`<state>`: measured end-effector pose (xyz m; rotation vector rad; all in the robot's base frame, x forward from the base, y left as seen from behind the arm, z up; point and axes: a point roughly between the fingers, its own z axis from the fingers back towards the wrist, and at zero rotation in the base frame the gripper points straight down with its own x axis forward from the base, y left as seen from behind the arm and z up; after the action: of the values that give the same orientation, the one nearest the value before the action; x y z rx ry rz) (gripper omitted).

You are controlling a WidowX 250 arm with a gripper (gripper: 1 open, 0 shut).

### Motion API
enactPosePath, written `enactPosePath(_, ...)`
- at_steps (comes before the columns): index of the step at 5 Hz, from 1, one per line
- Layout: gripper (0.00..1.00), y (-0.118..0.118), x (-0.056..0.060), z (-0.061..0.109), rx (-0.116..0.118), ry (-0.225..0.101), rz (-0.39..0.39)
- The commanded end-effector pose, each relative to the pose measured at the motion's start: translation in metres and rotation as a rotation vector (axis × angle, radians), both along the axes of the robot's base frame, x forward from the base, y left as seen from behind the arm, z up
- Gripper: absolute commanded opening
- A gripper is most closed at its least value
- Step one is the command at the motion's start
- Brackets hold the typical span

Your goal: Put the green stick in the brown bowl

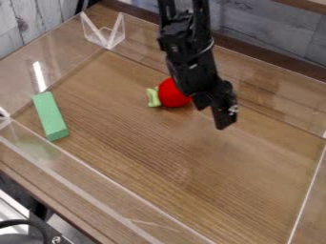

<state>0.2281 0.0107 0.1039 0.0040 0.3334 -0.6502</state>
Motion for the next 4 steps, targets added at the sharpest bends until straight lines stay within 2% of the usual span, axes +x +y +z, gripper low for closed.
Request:
enactPosePath(1, 1.0, 0.013, -0.004, 0.007, 0.006, -0.023, -0.081)
enactPosePath(3, 1.0, 0.071, -0.039, 0.011, 0.025, 0.016, -0.487)
enactPosePath(4, 1.0, 0.1, -0.051, -0.002, 0.034, 0.024, -0.697)
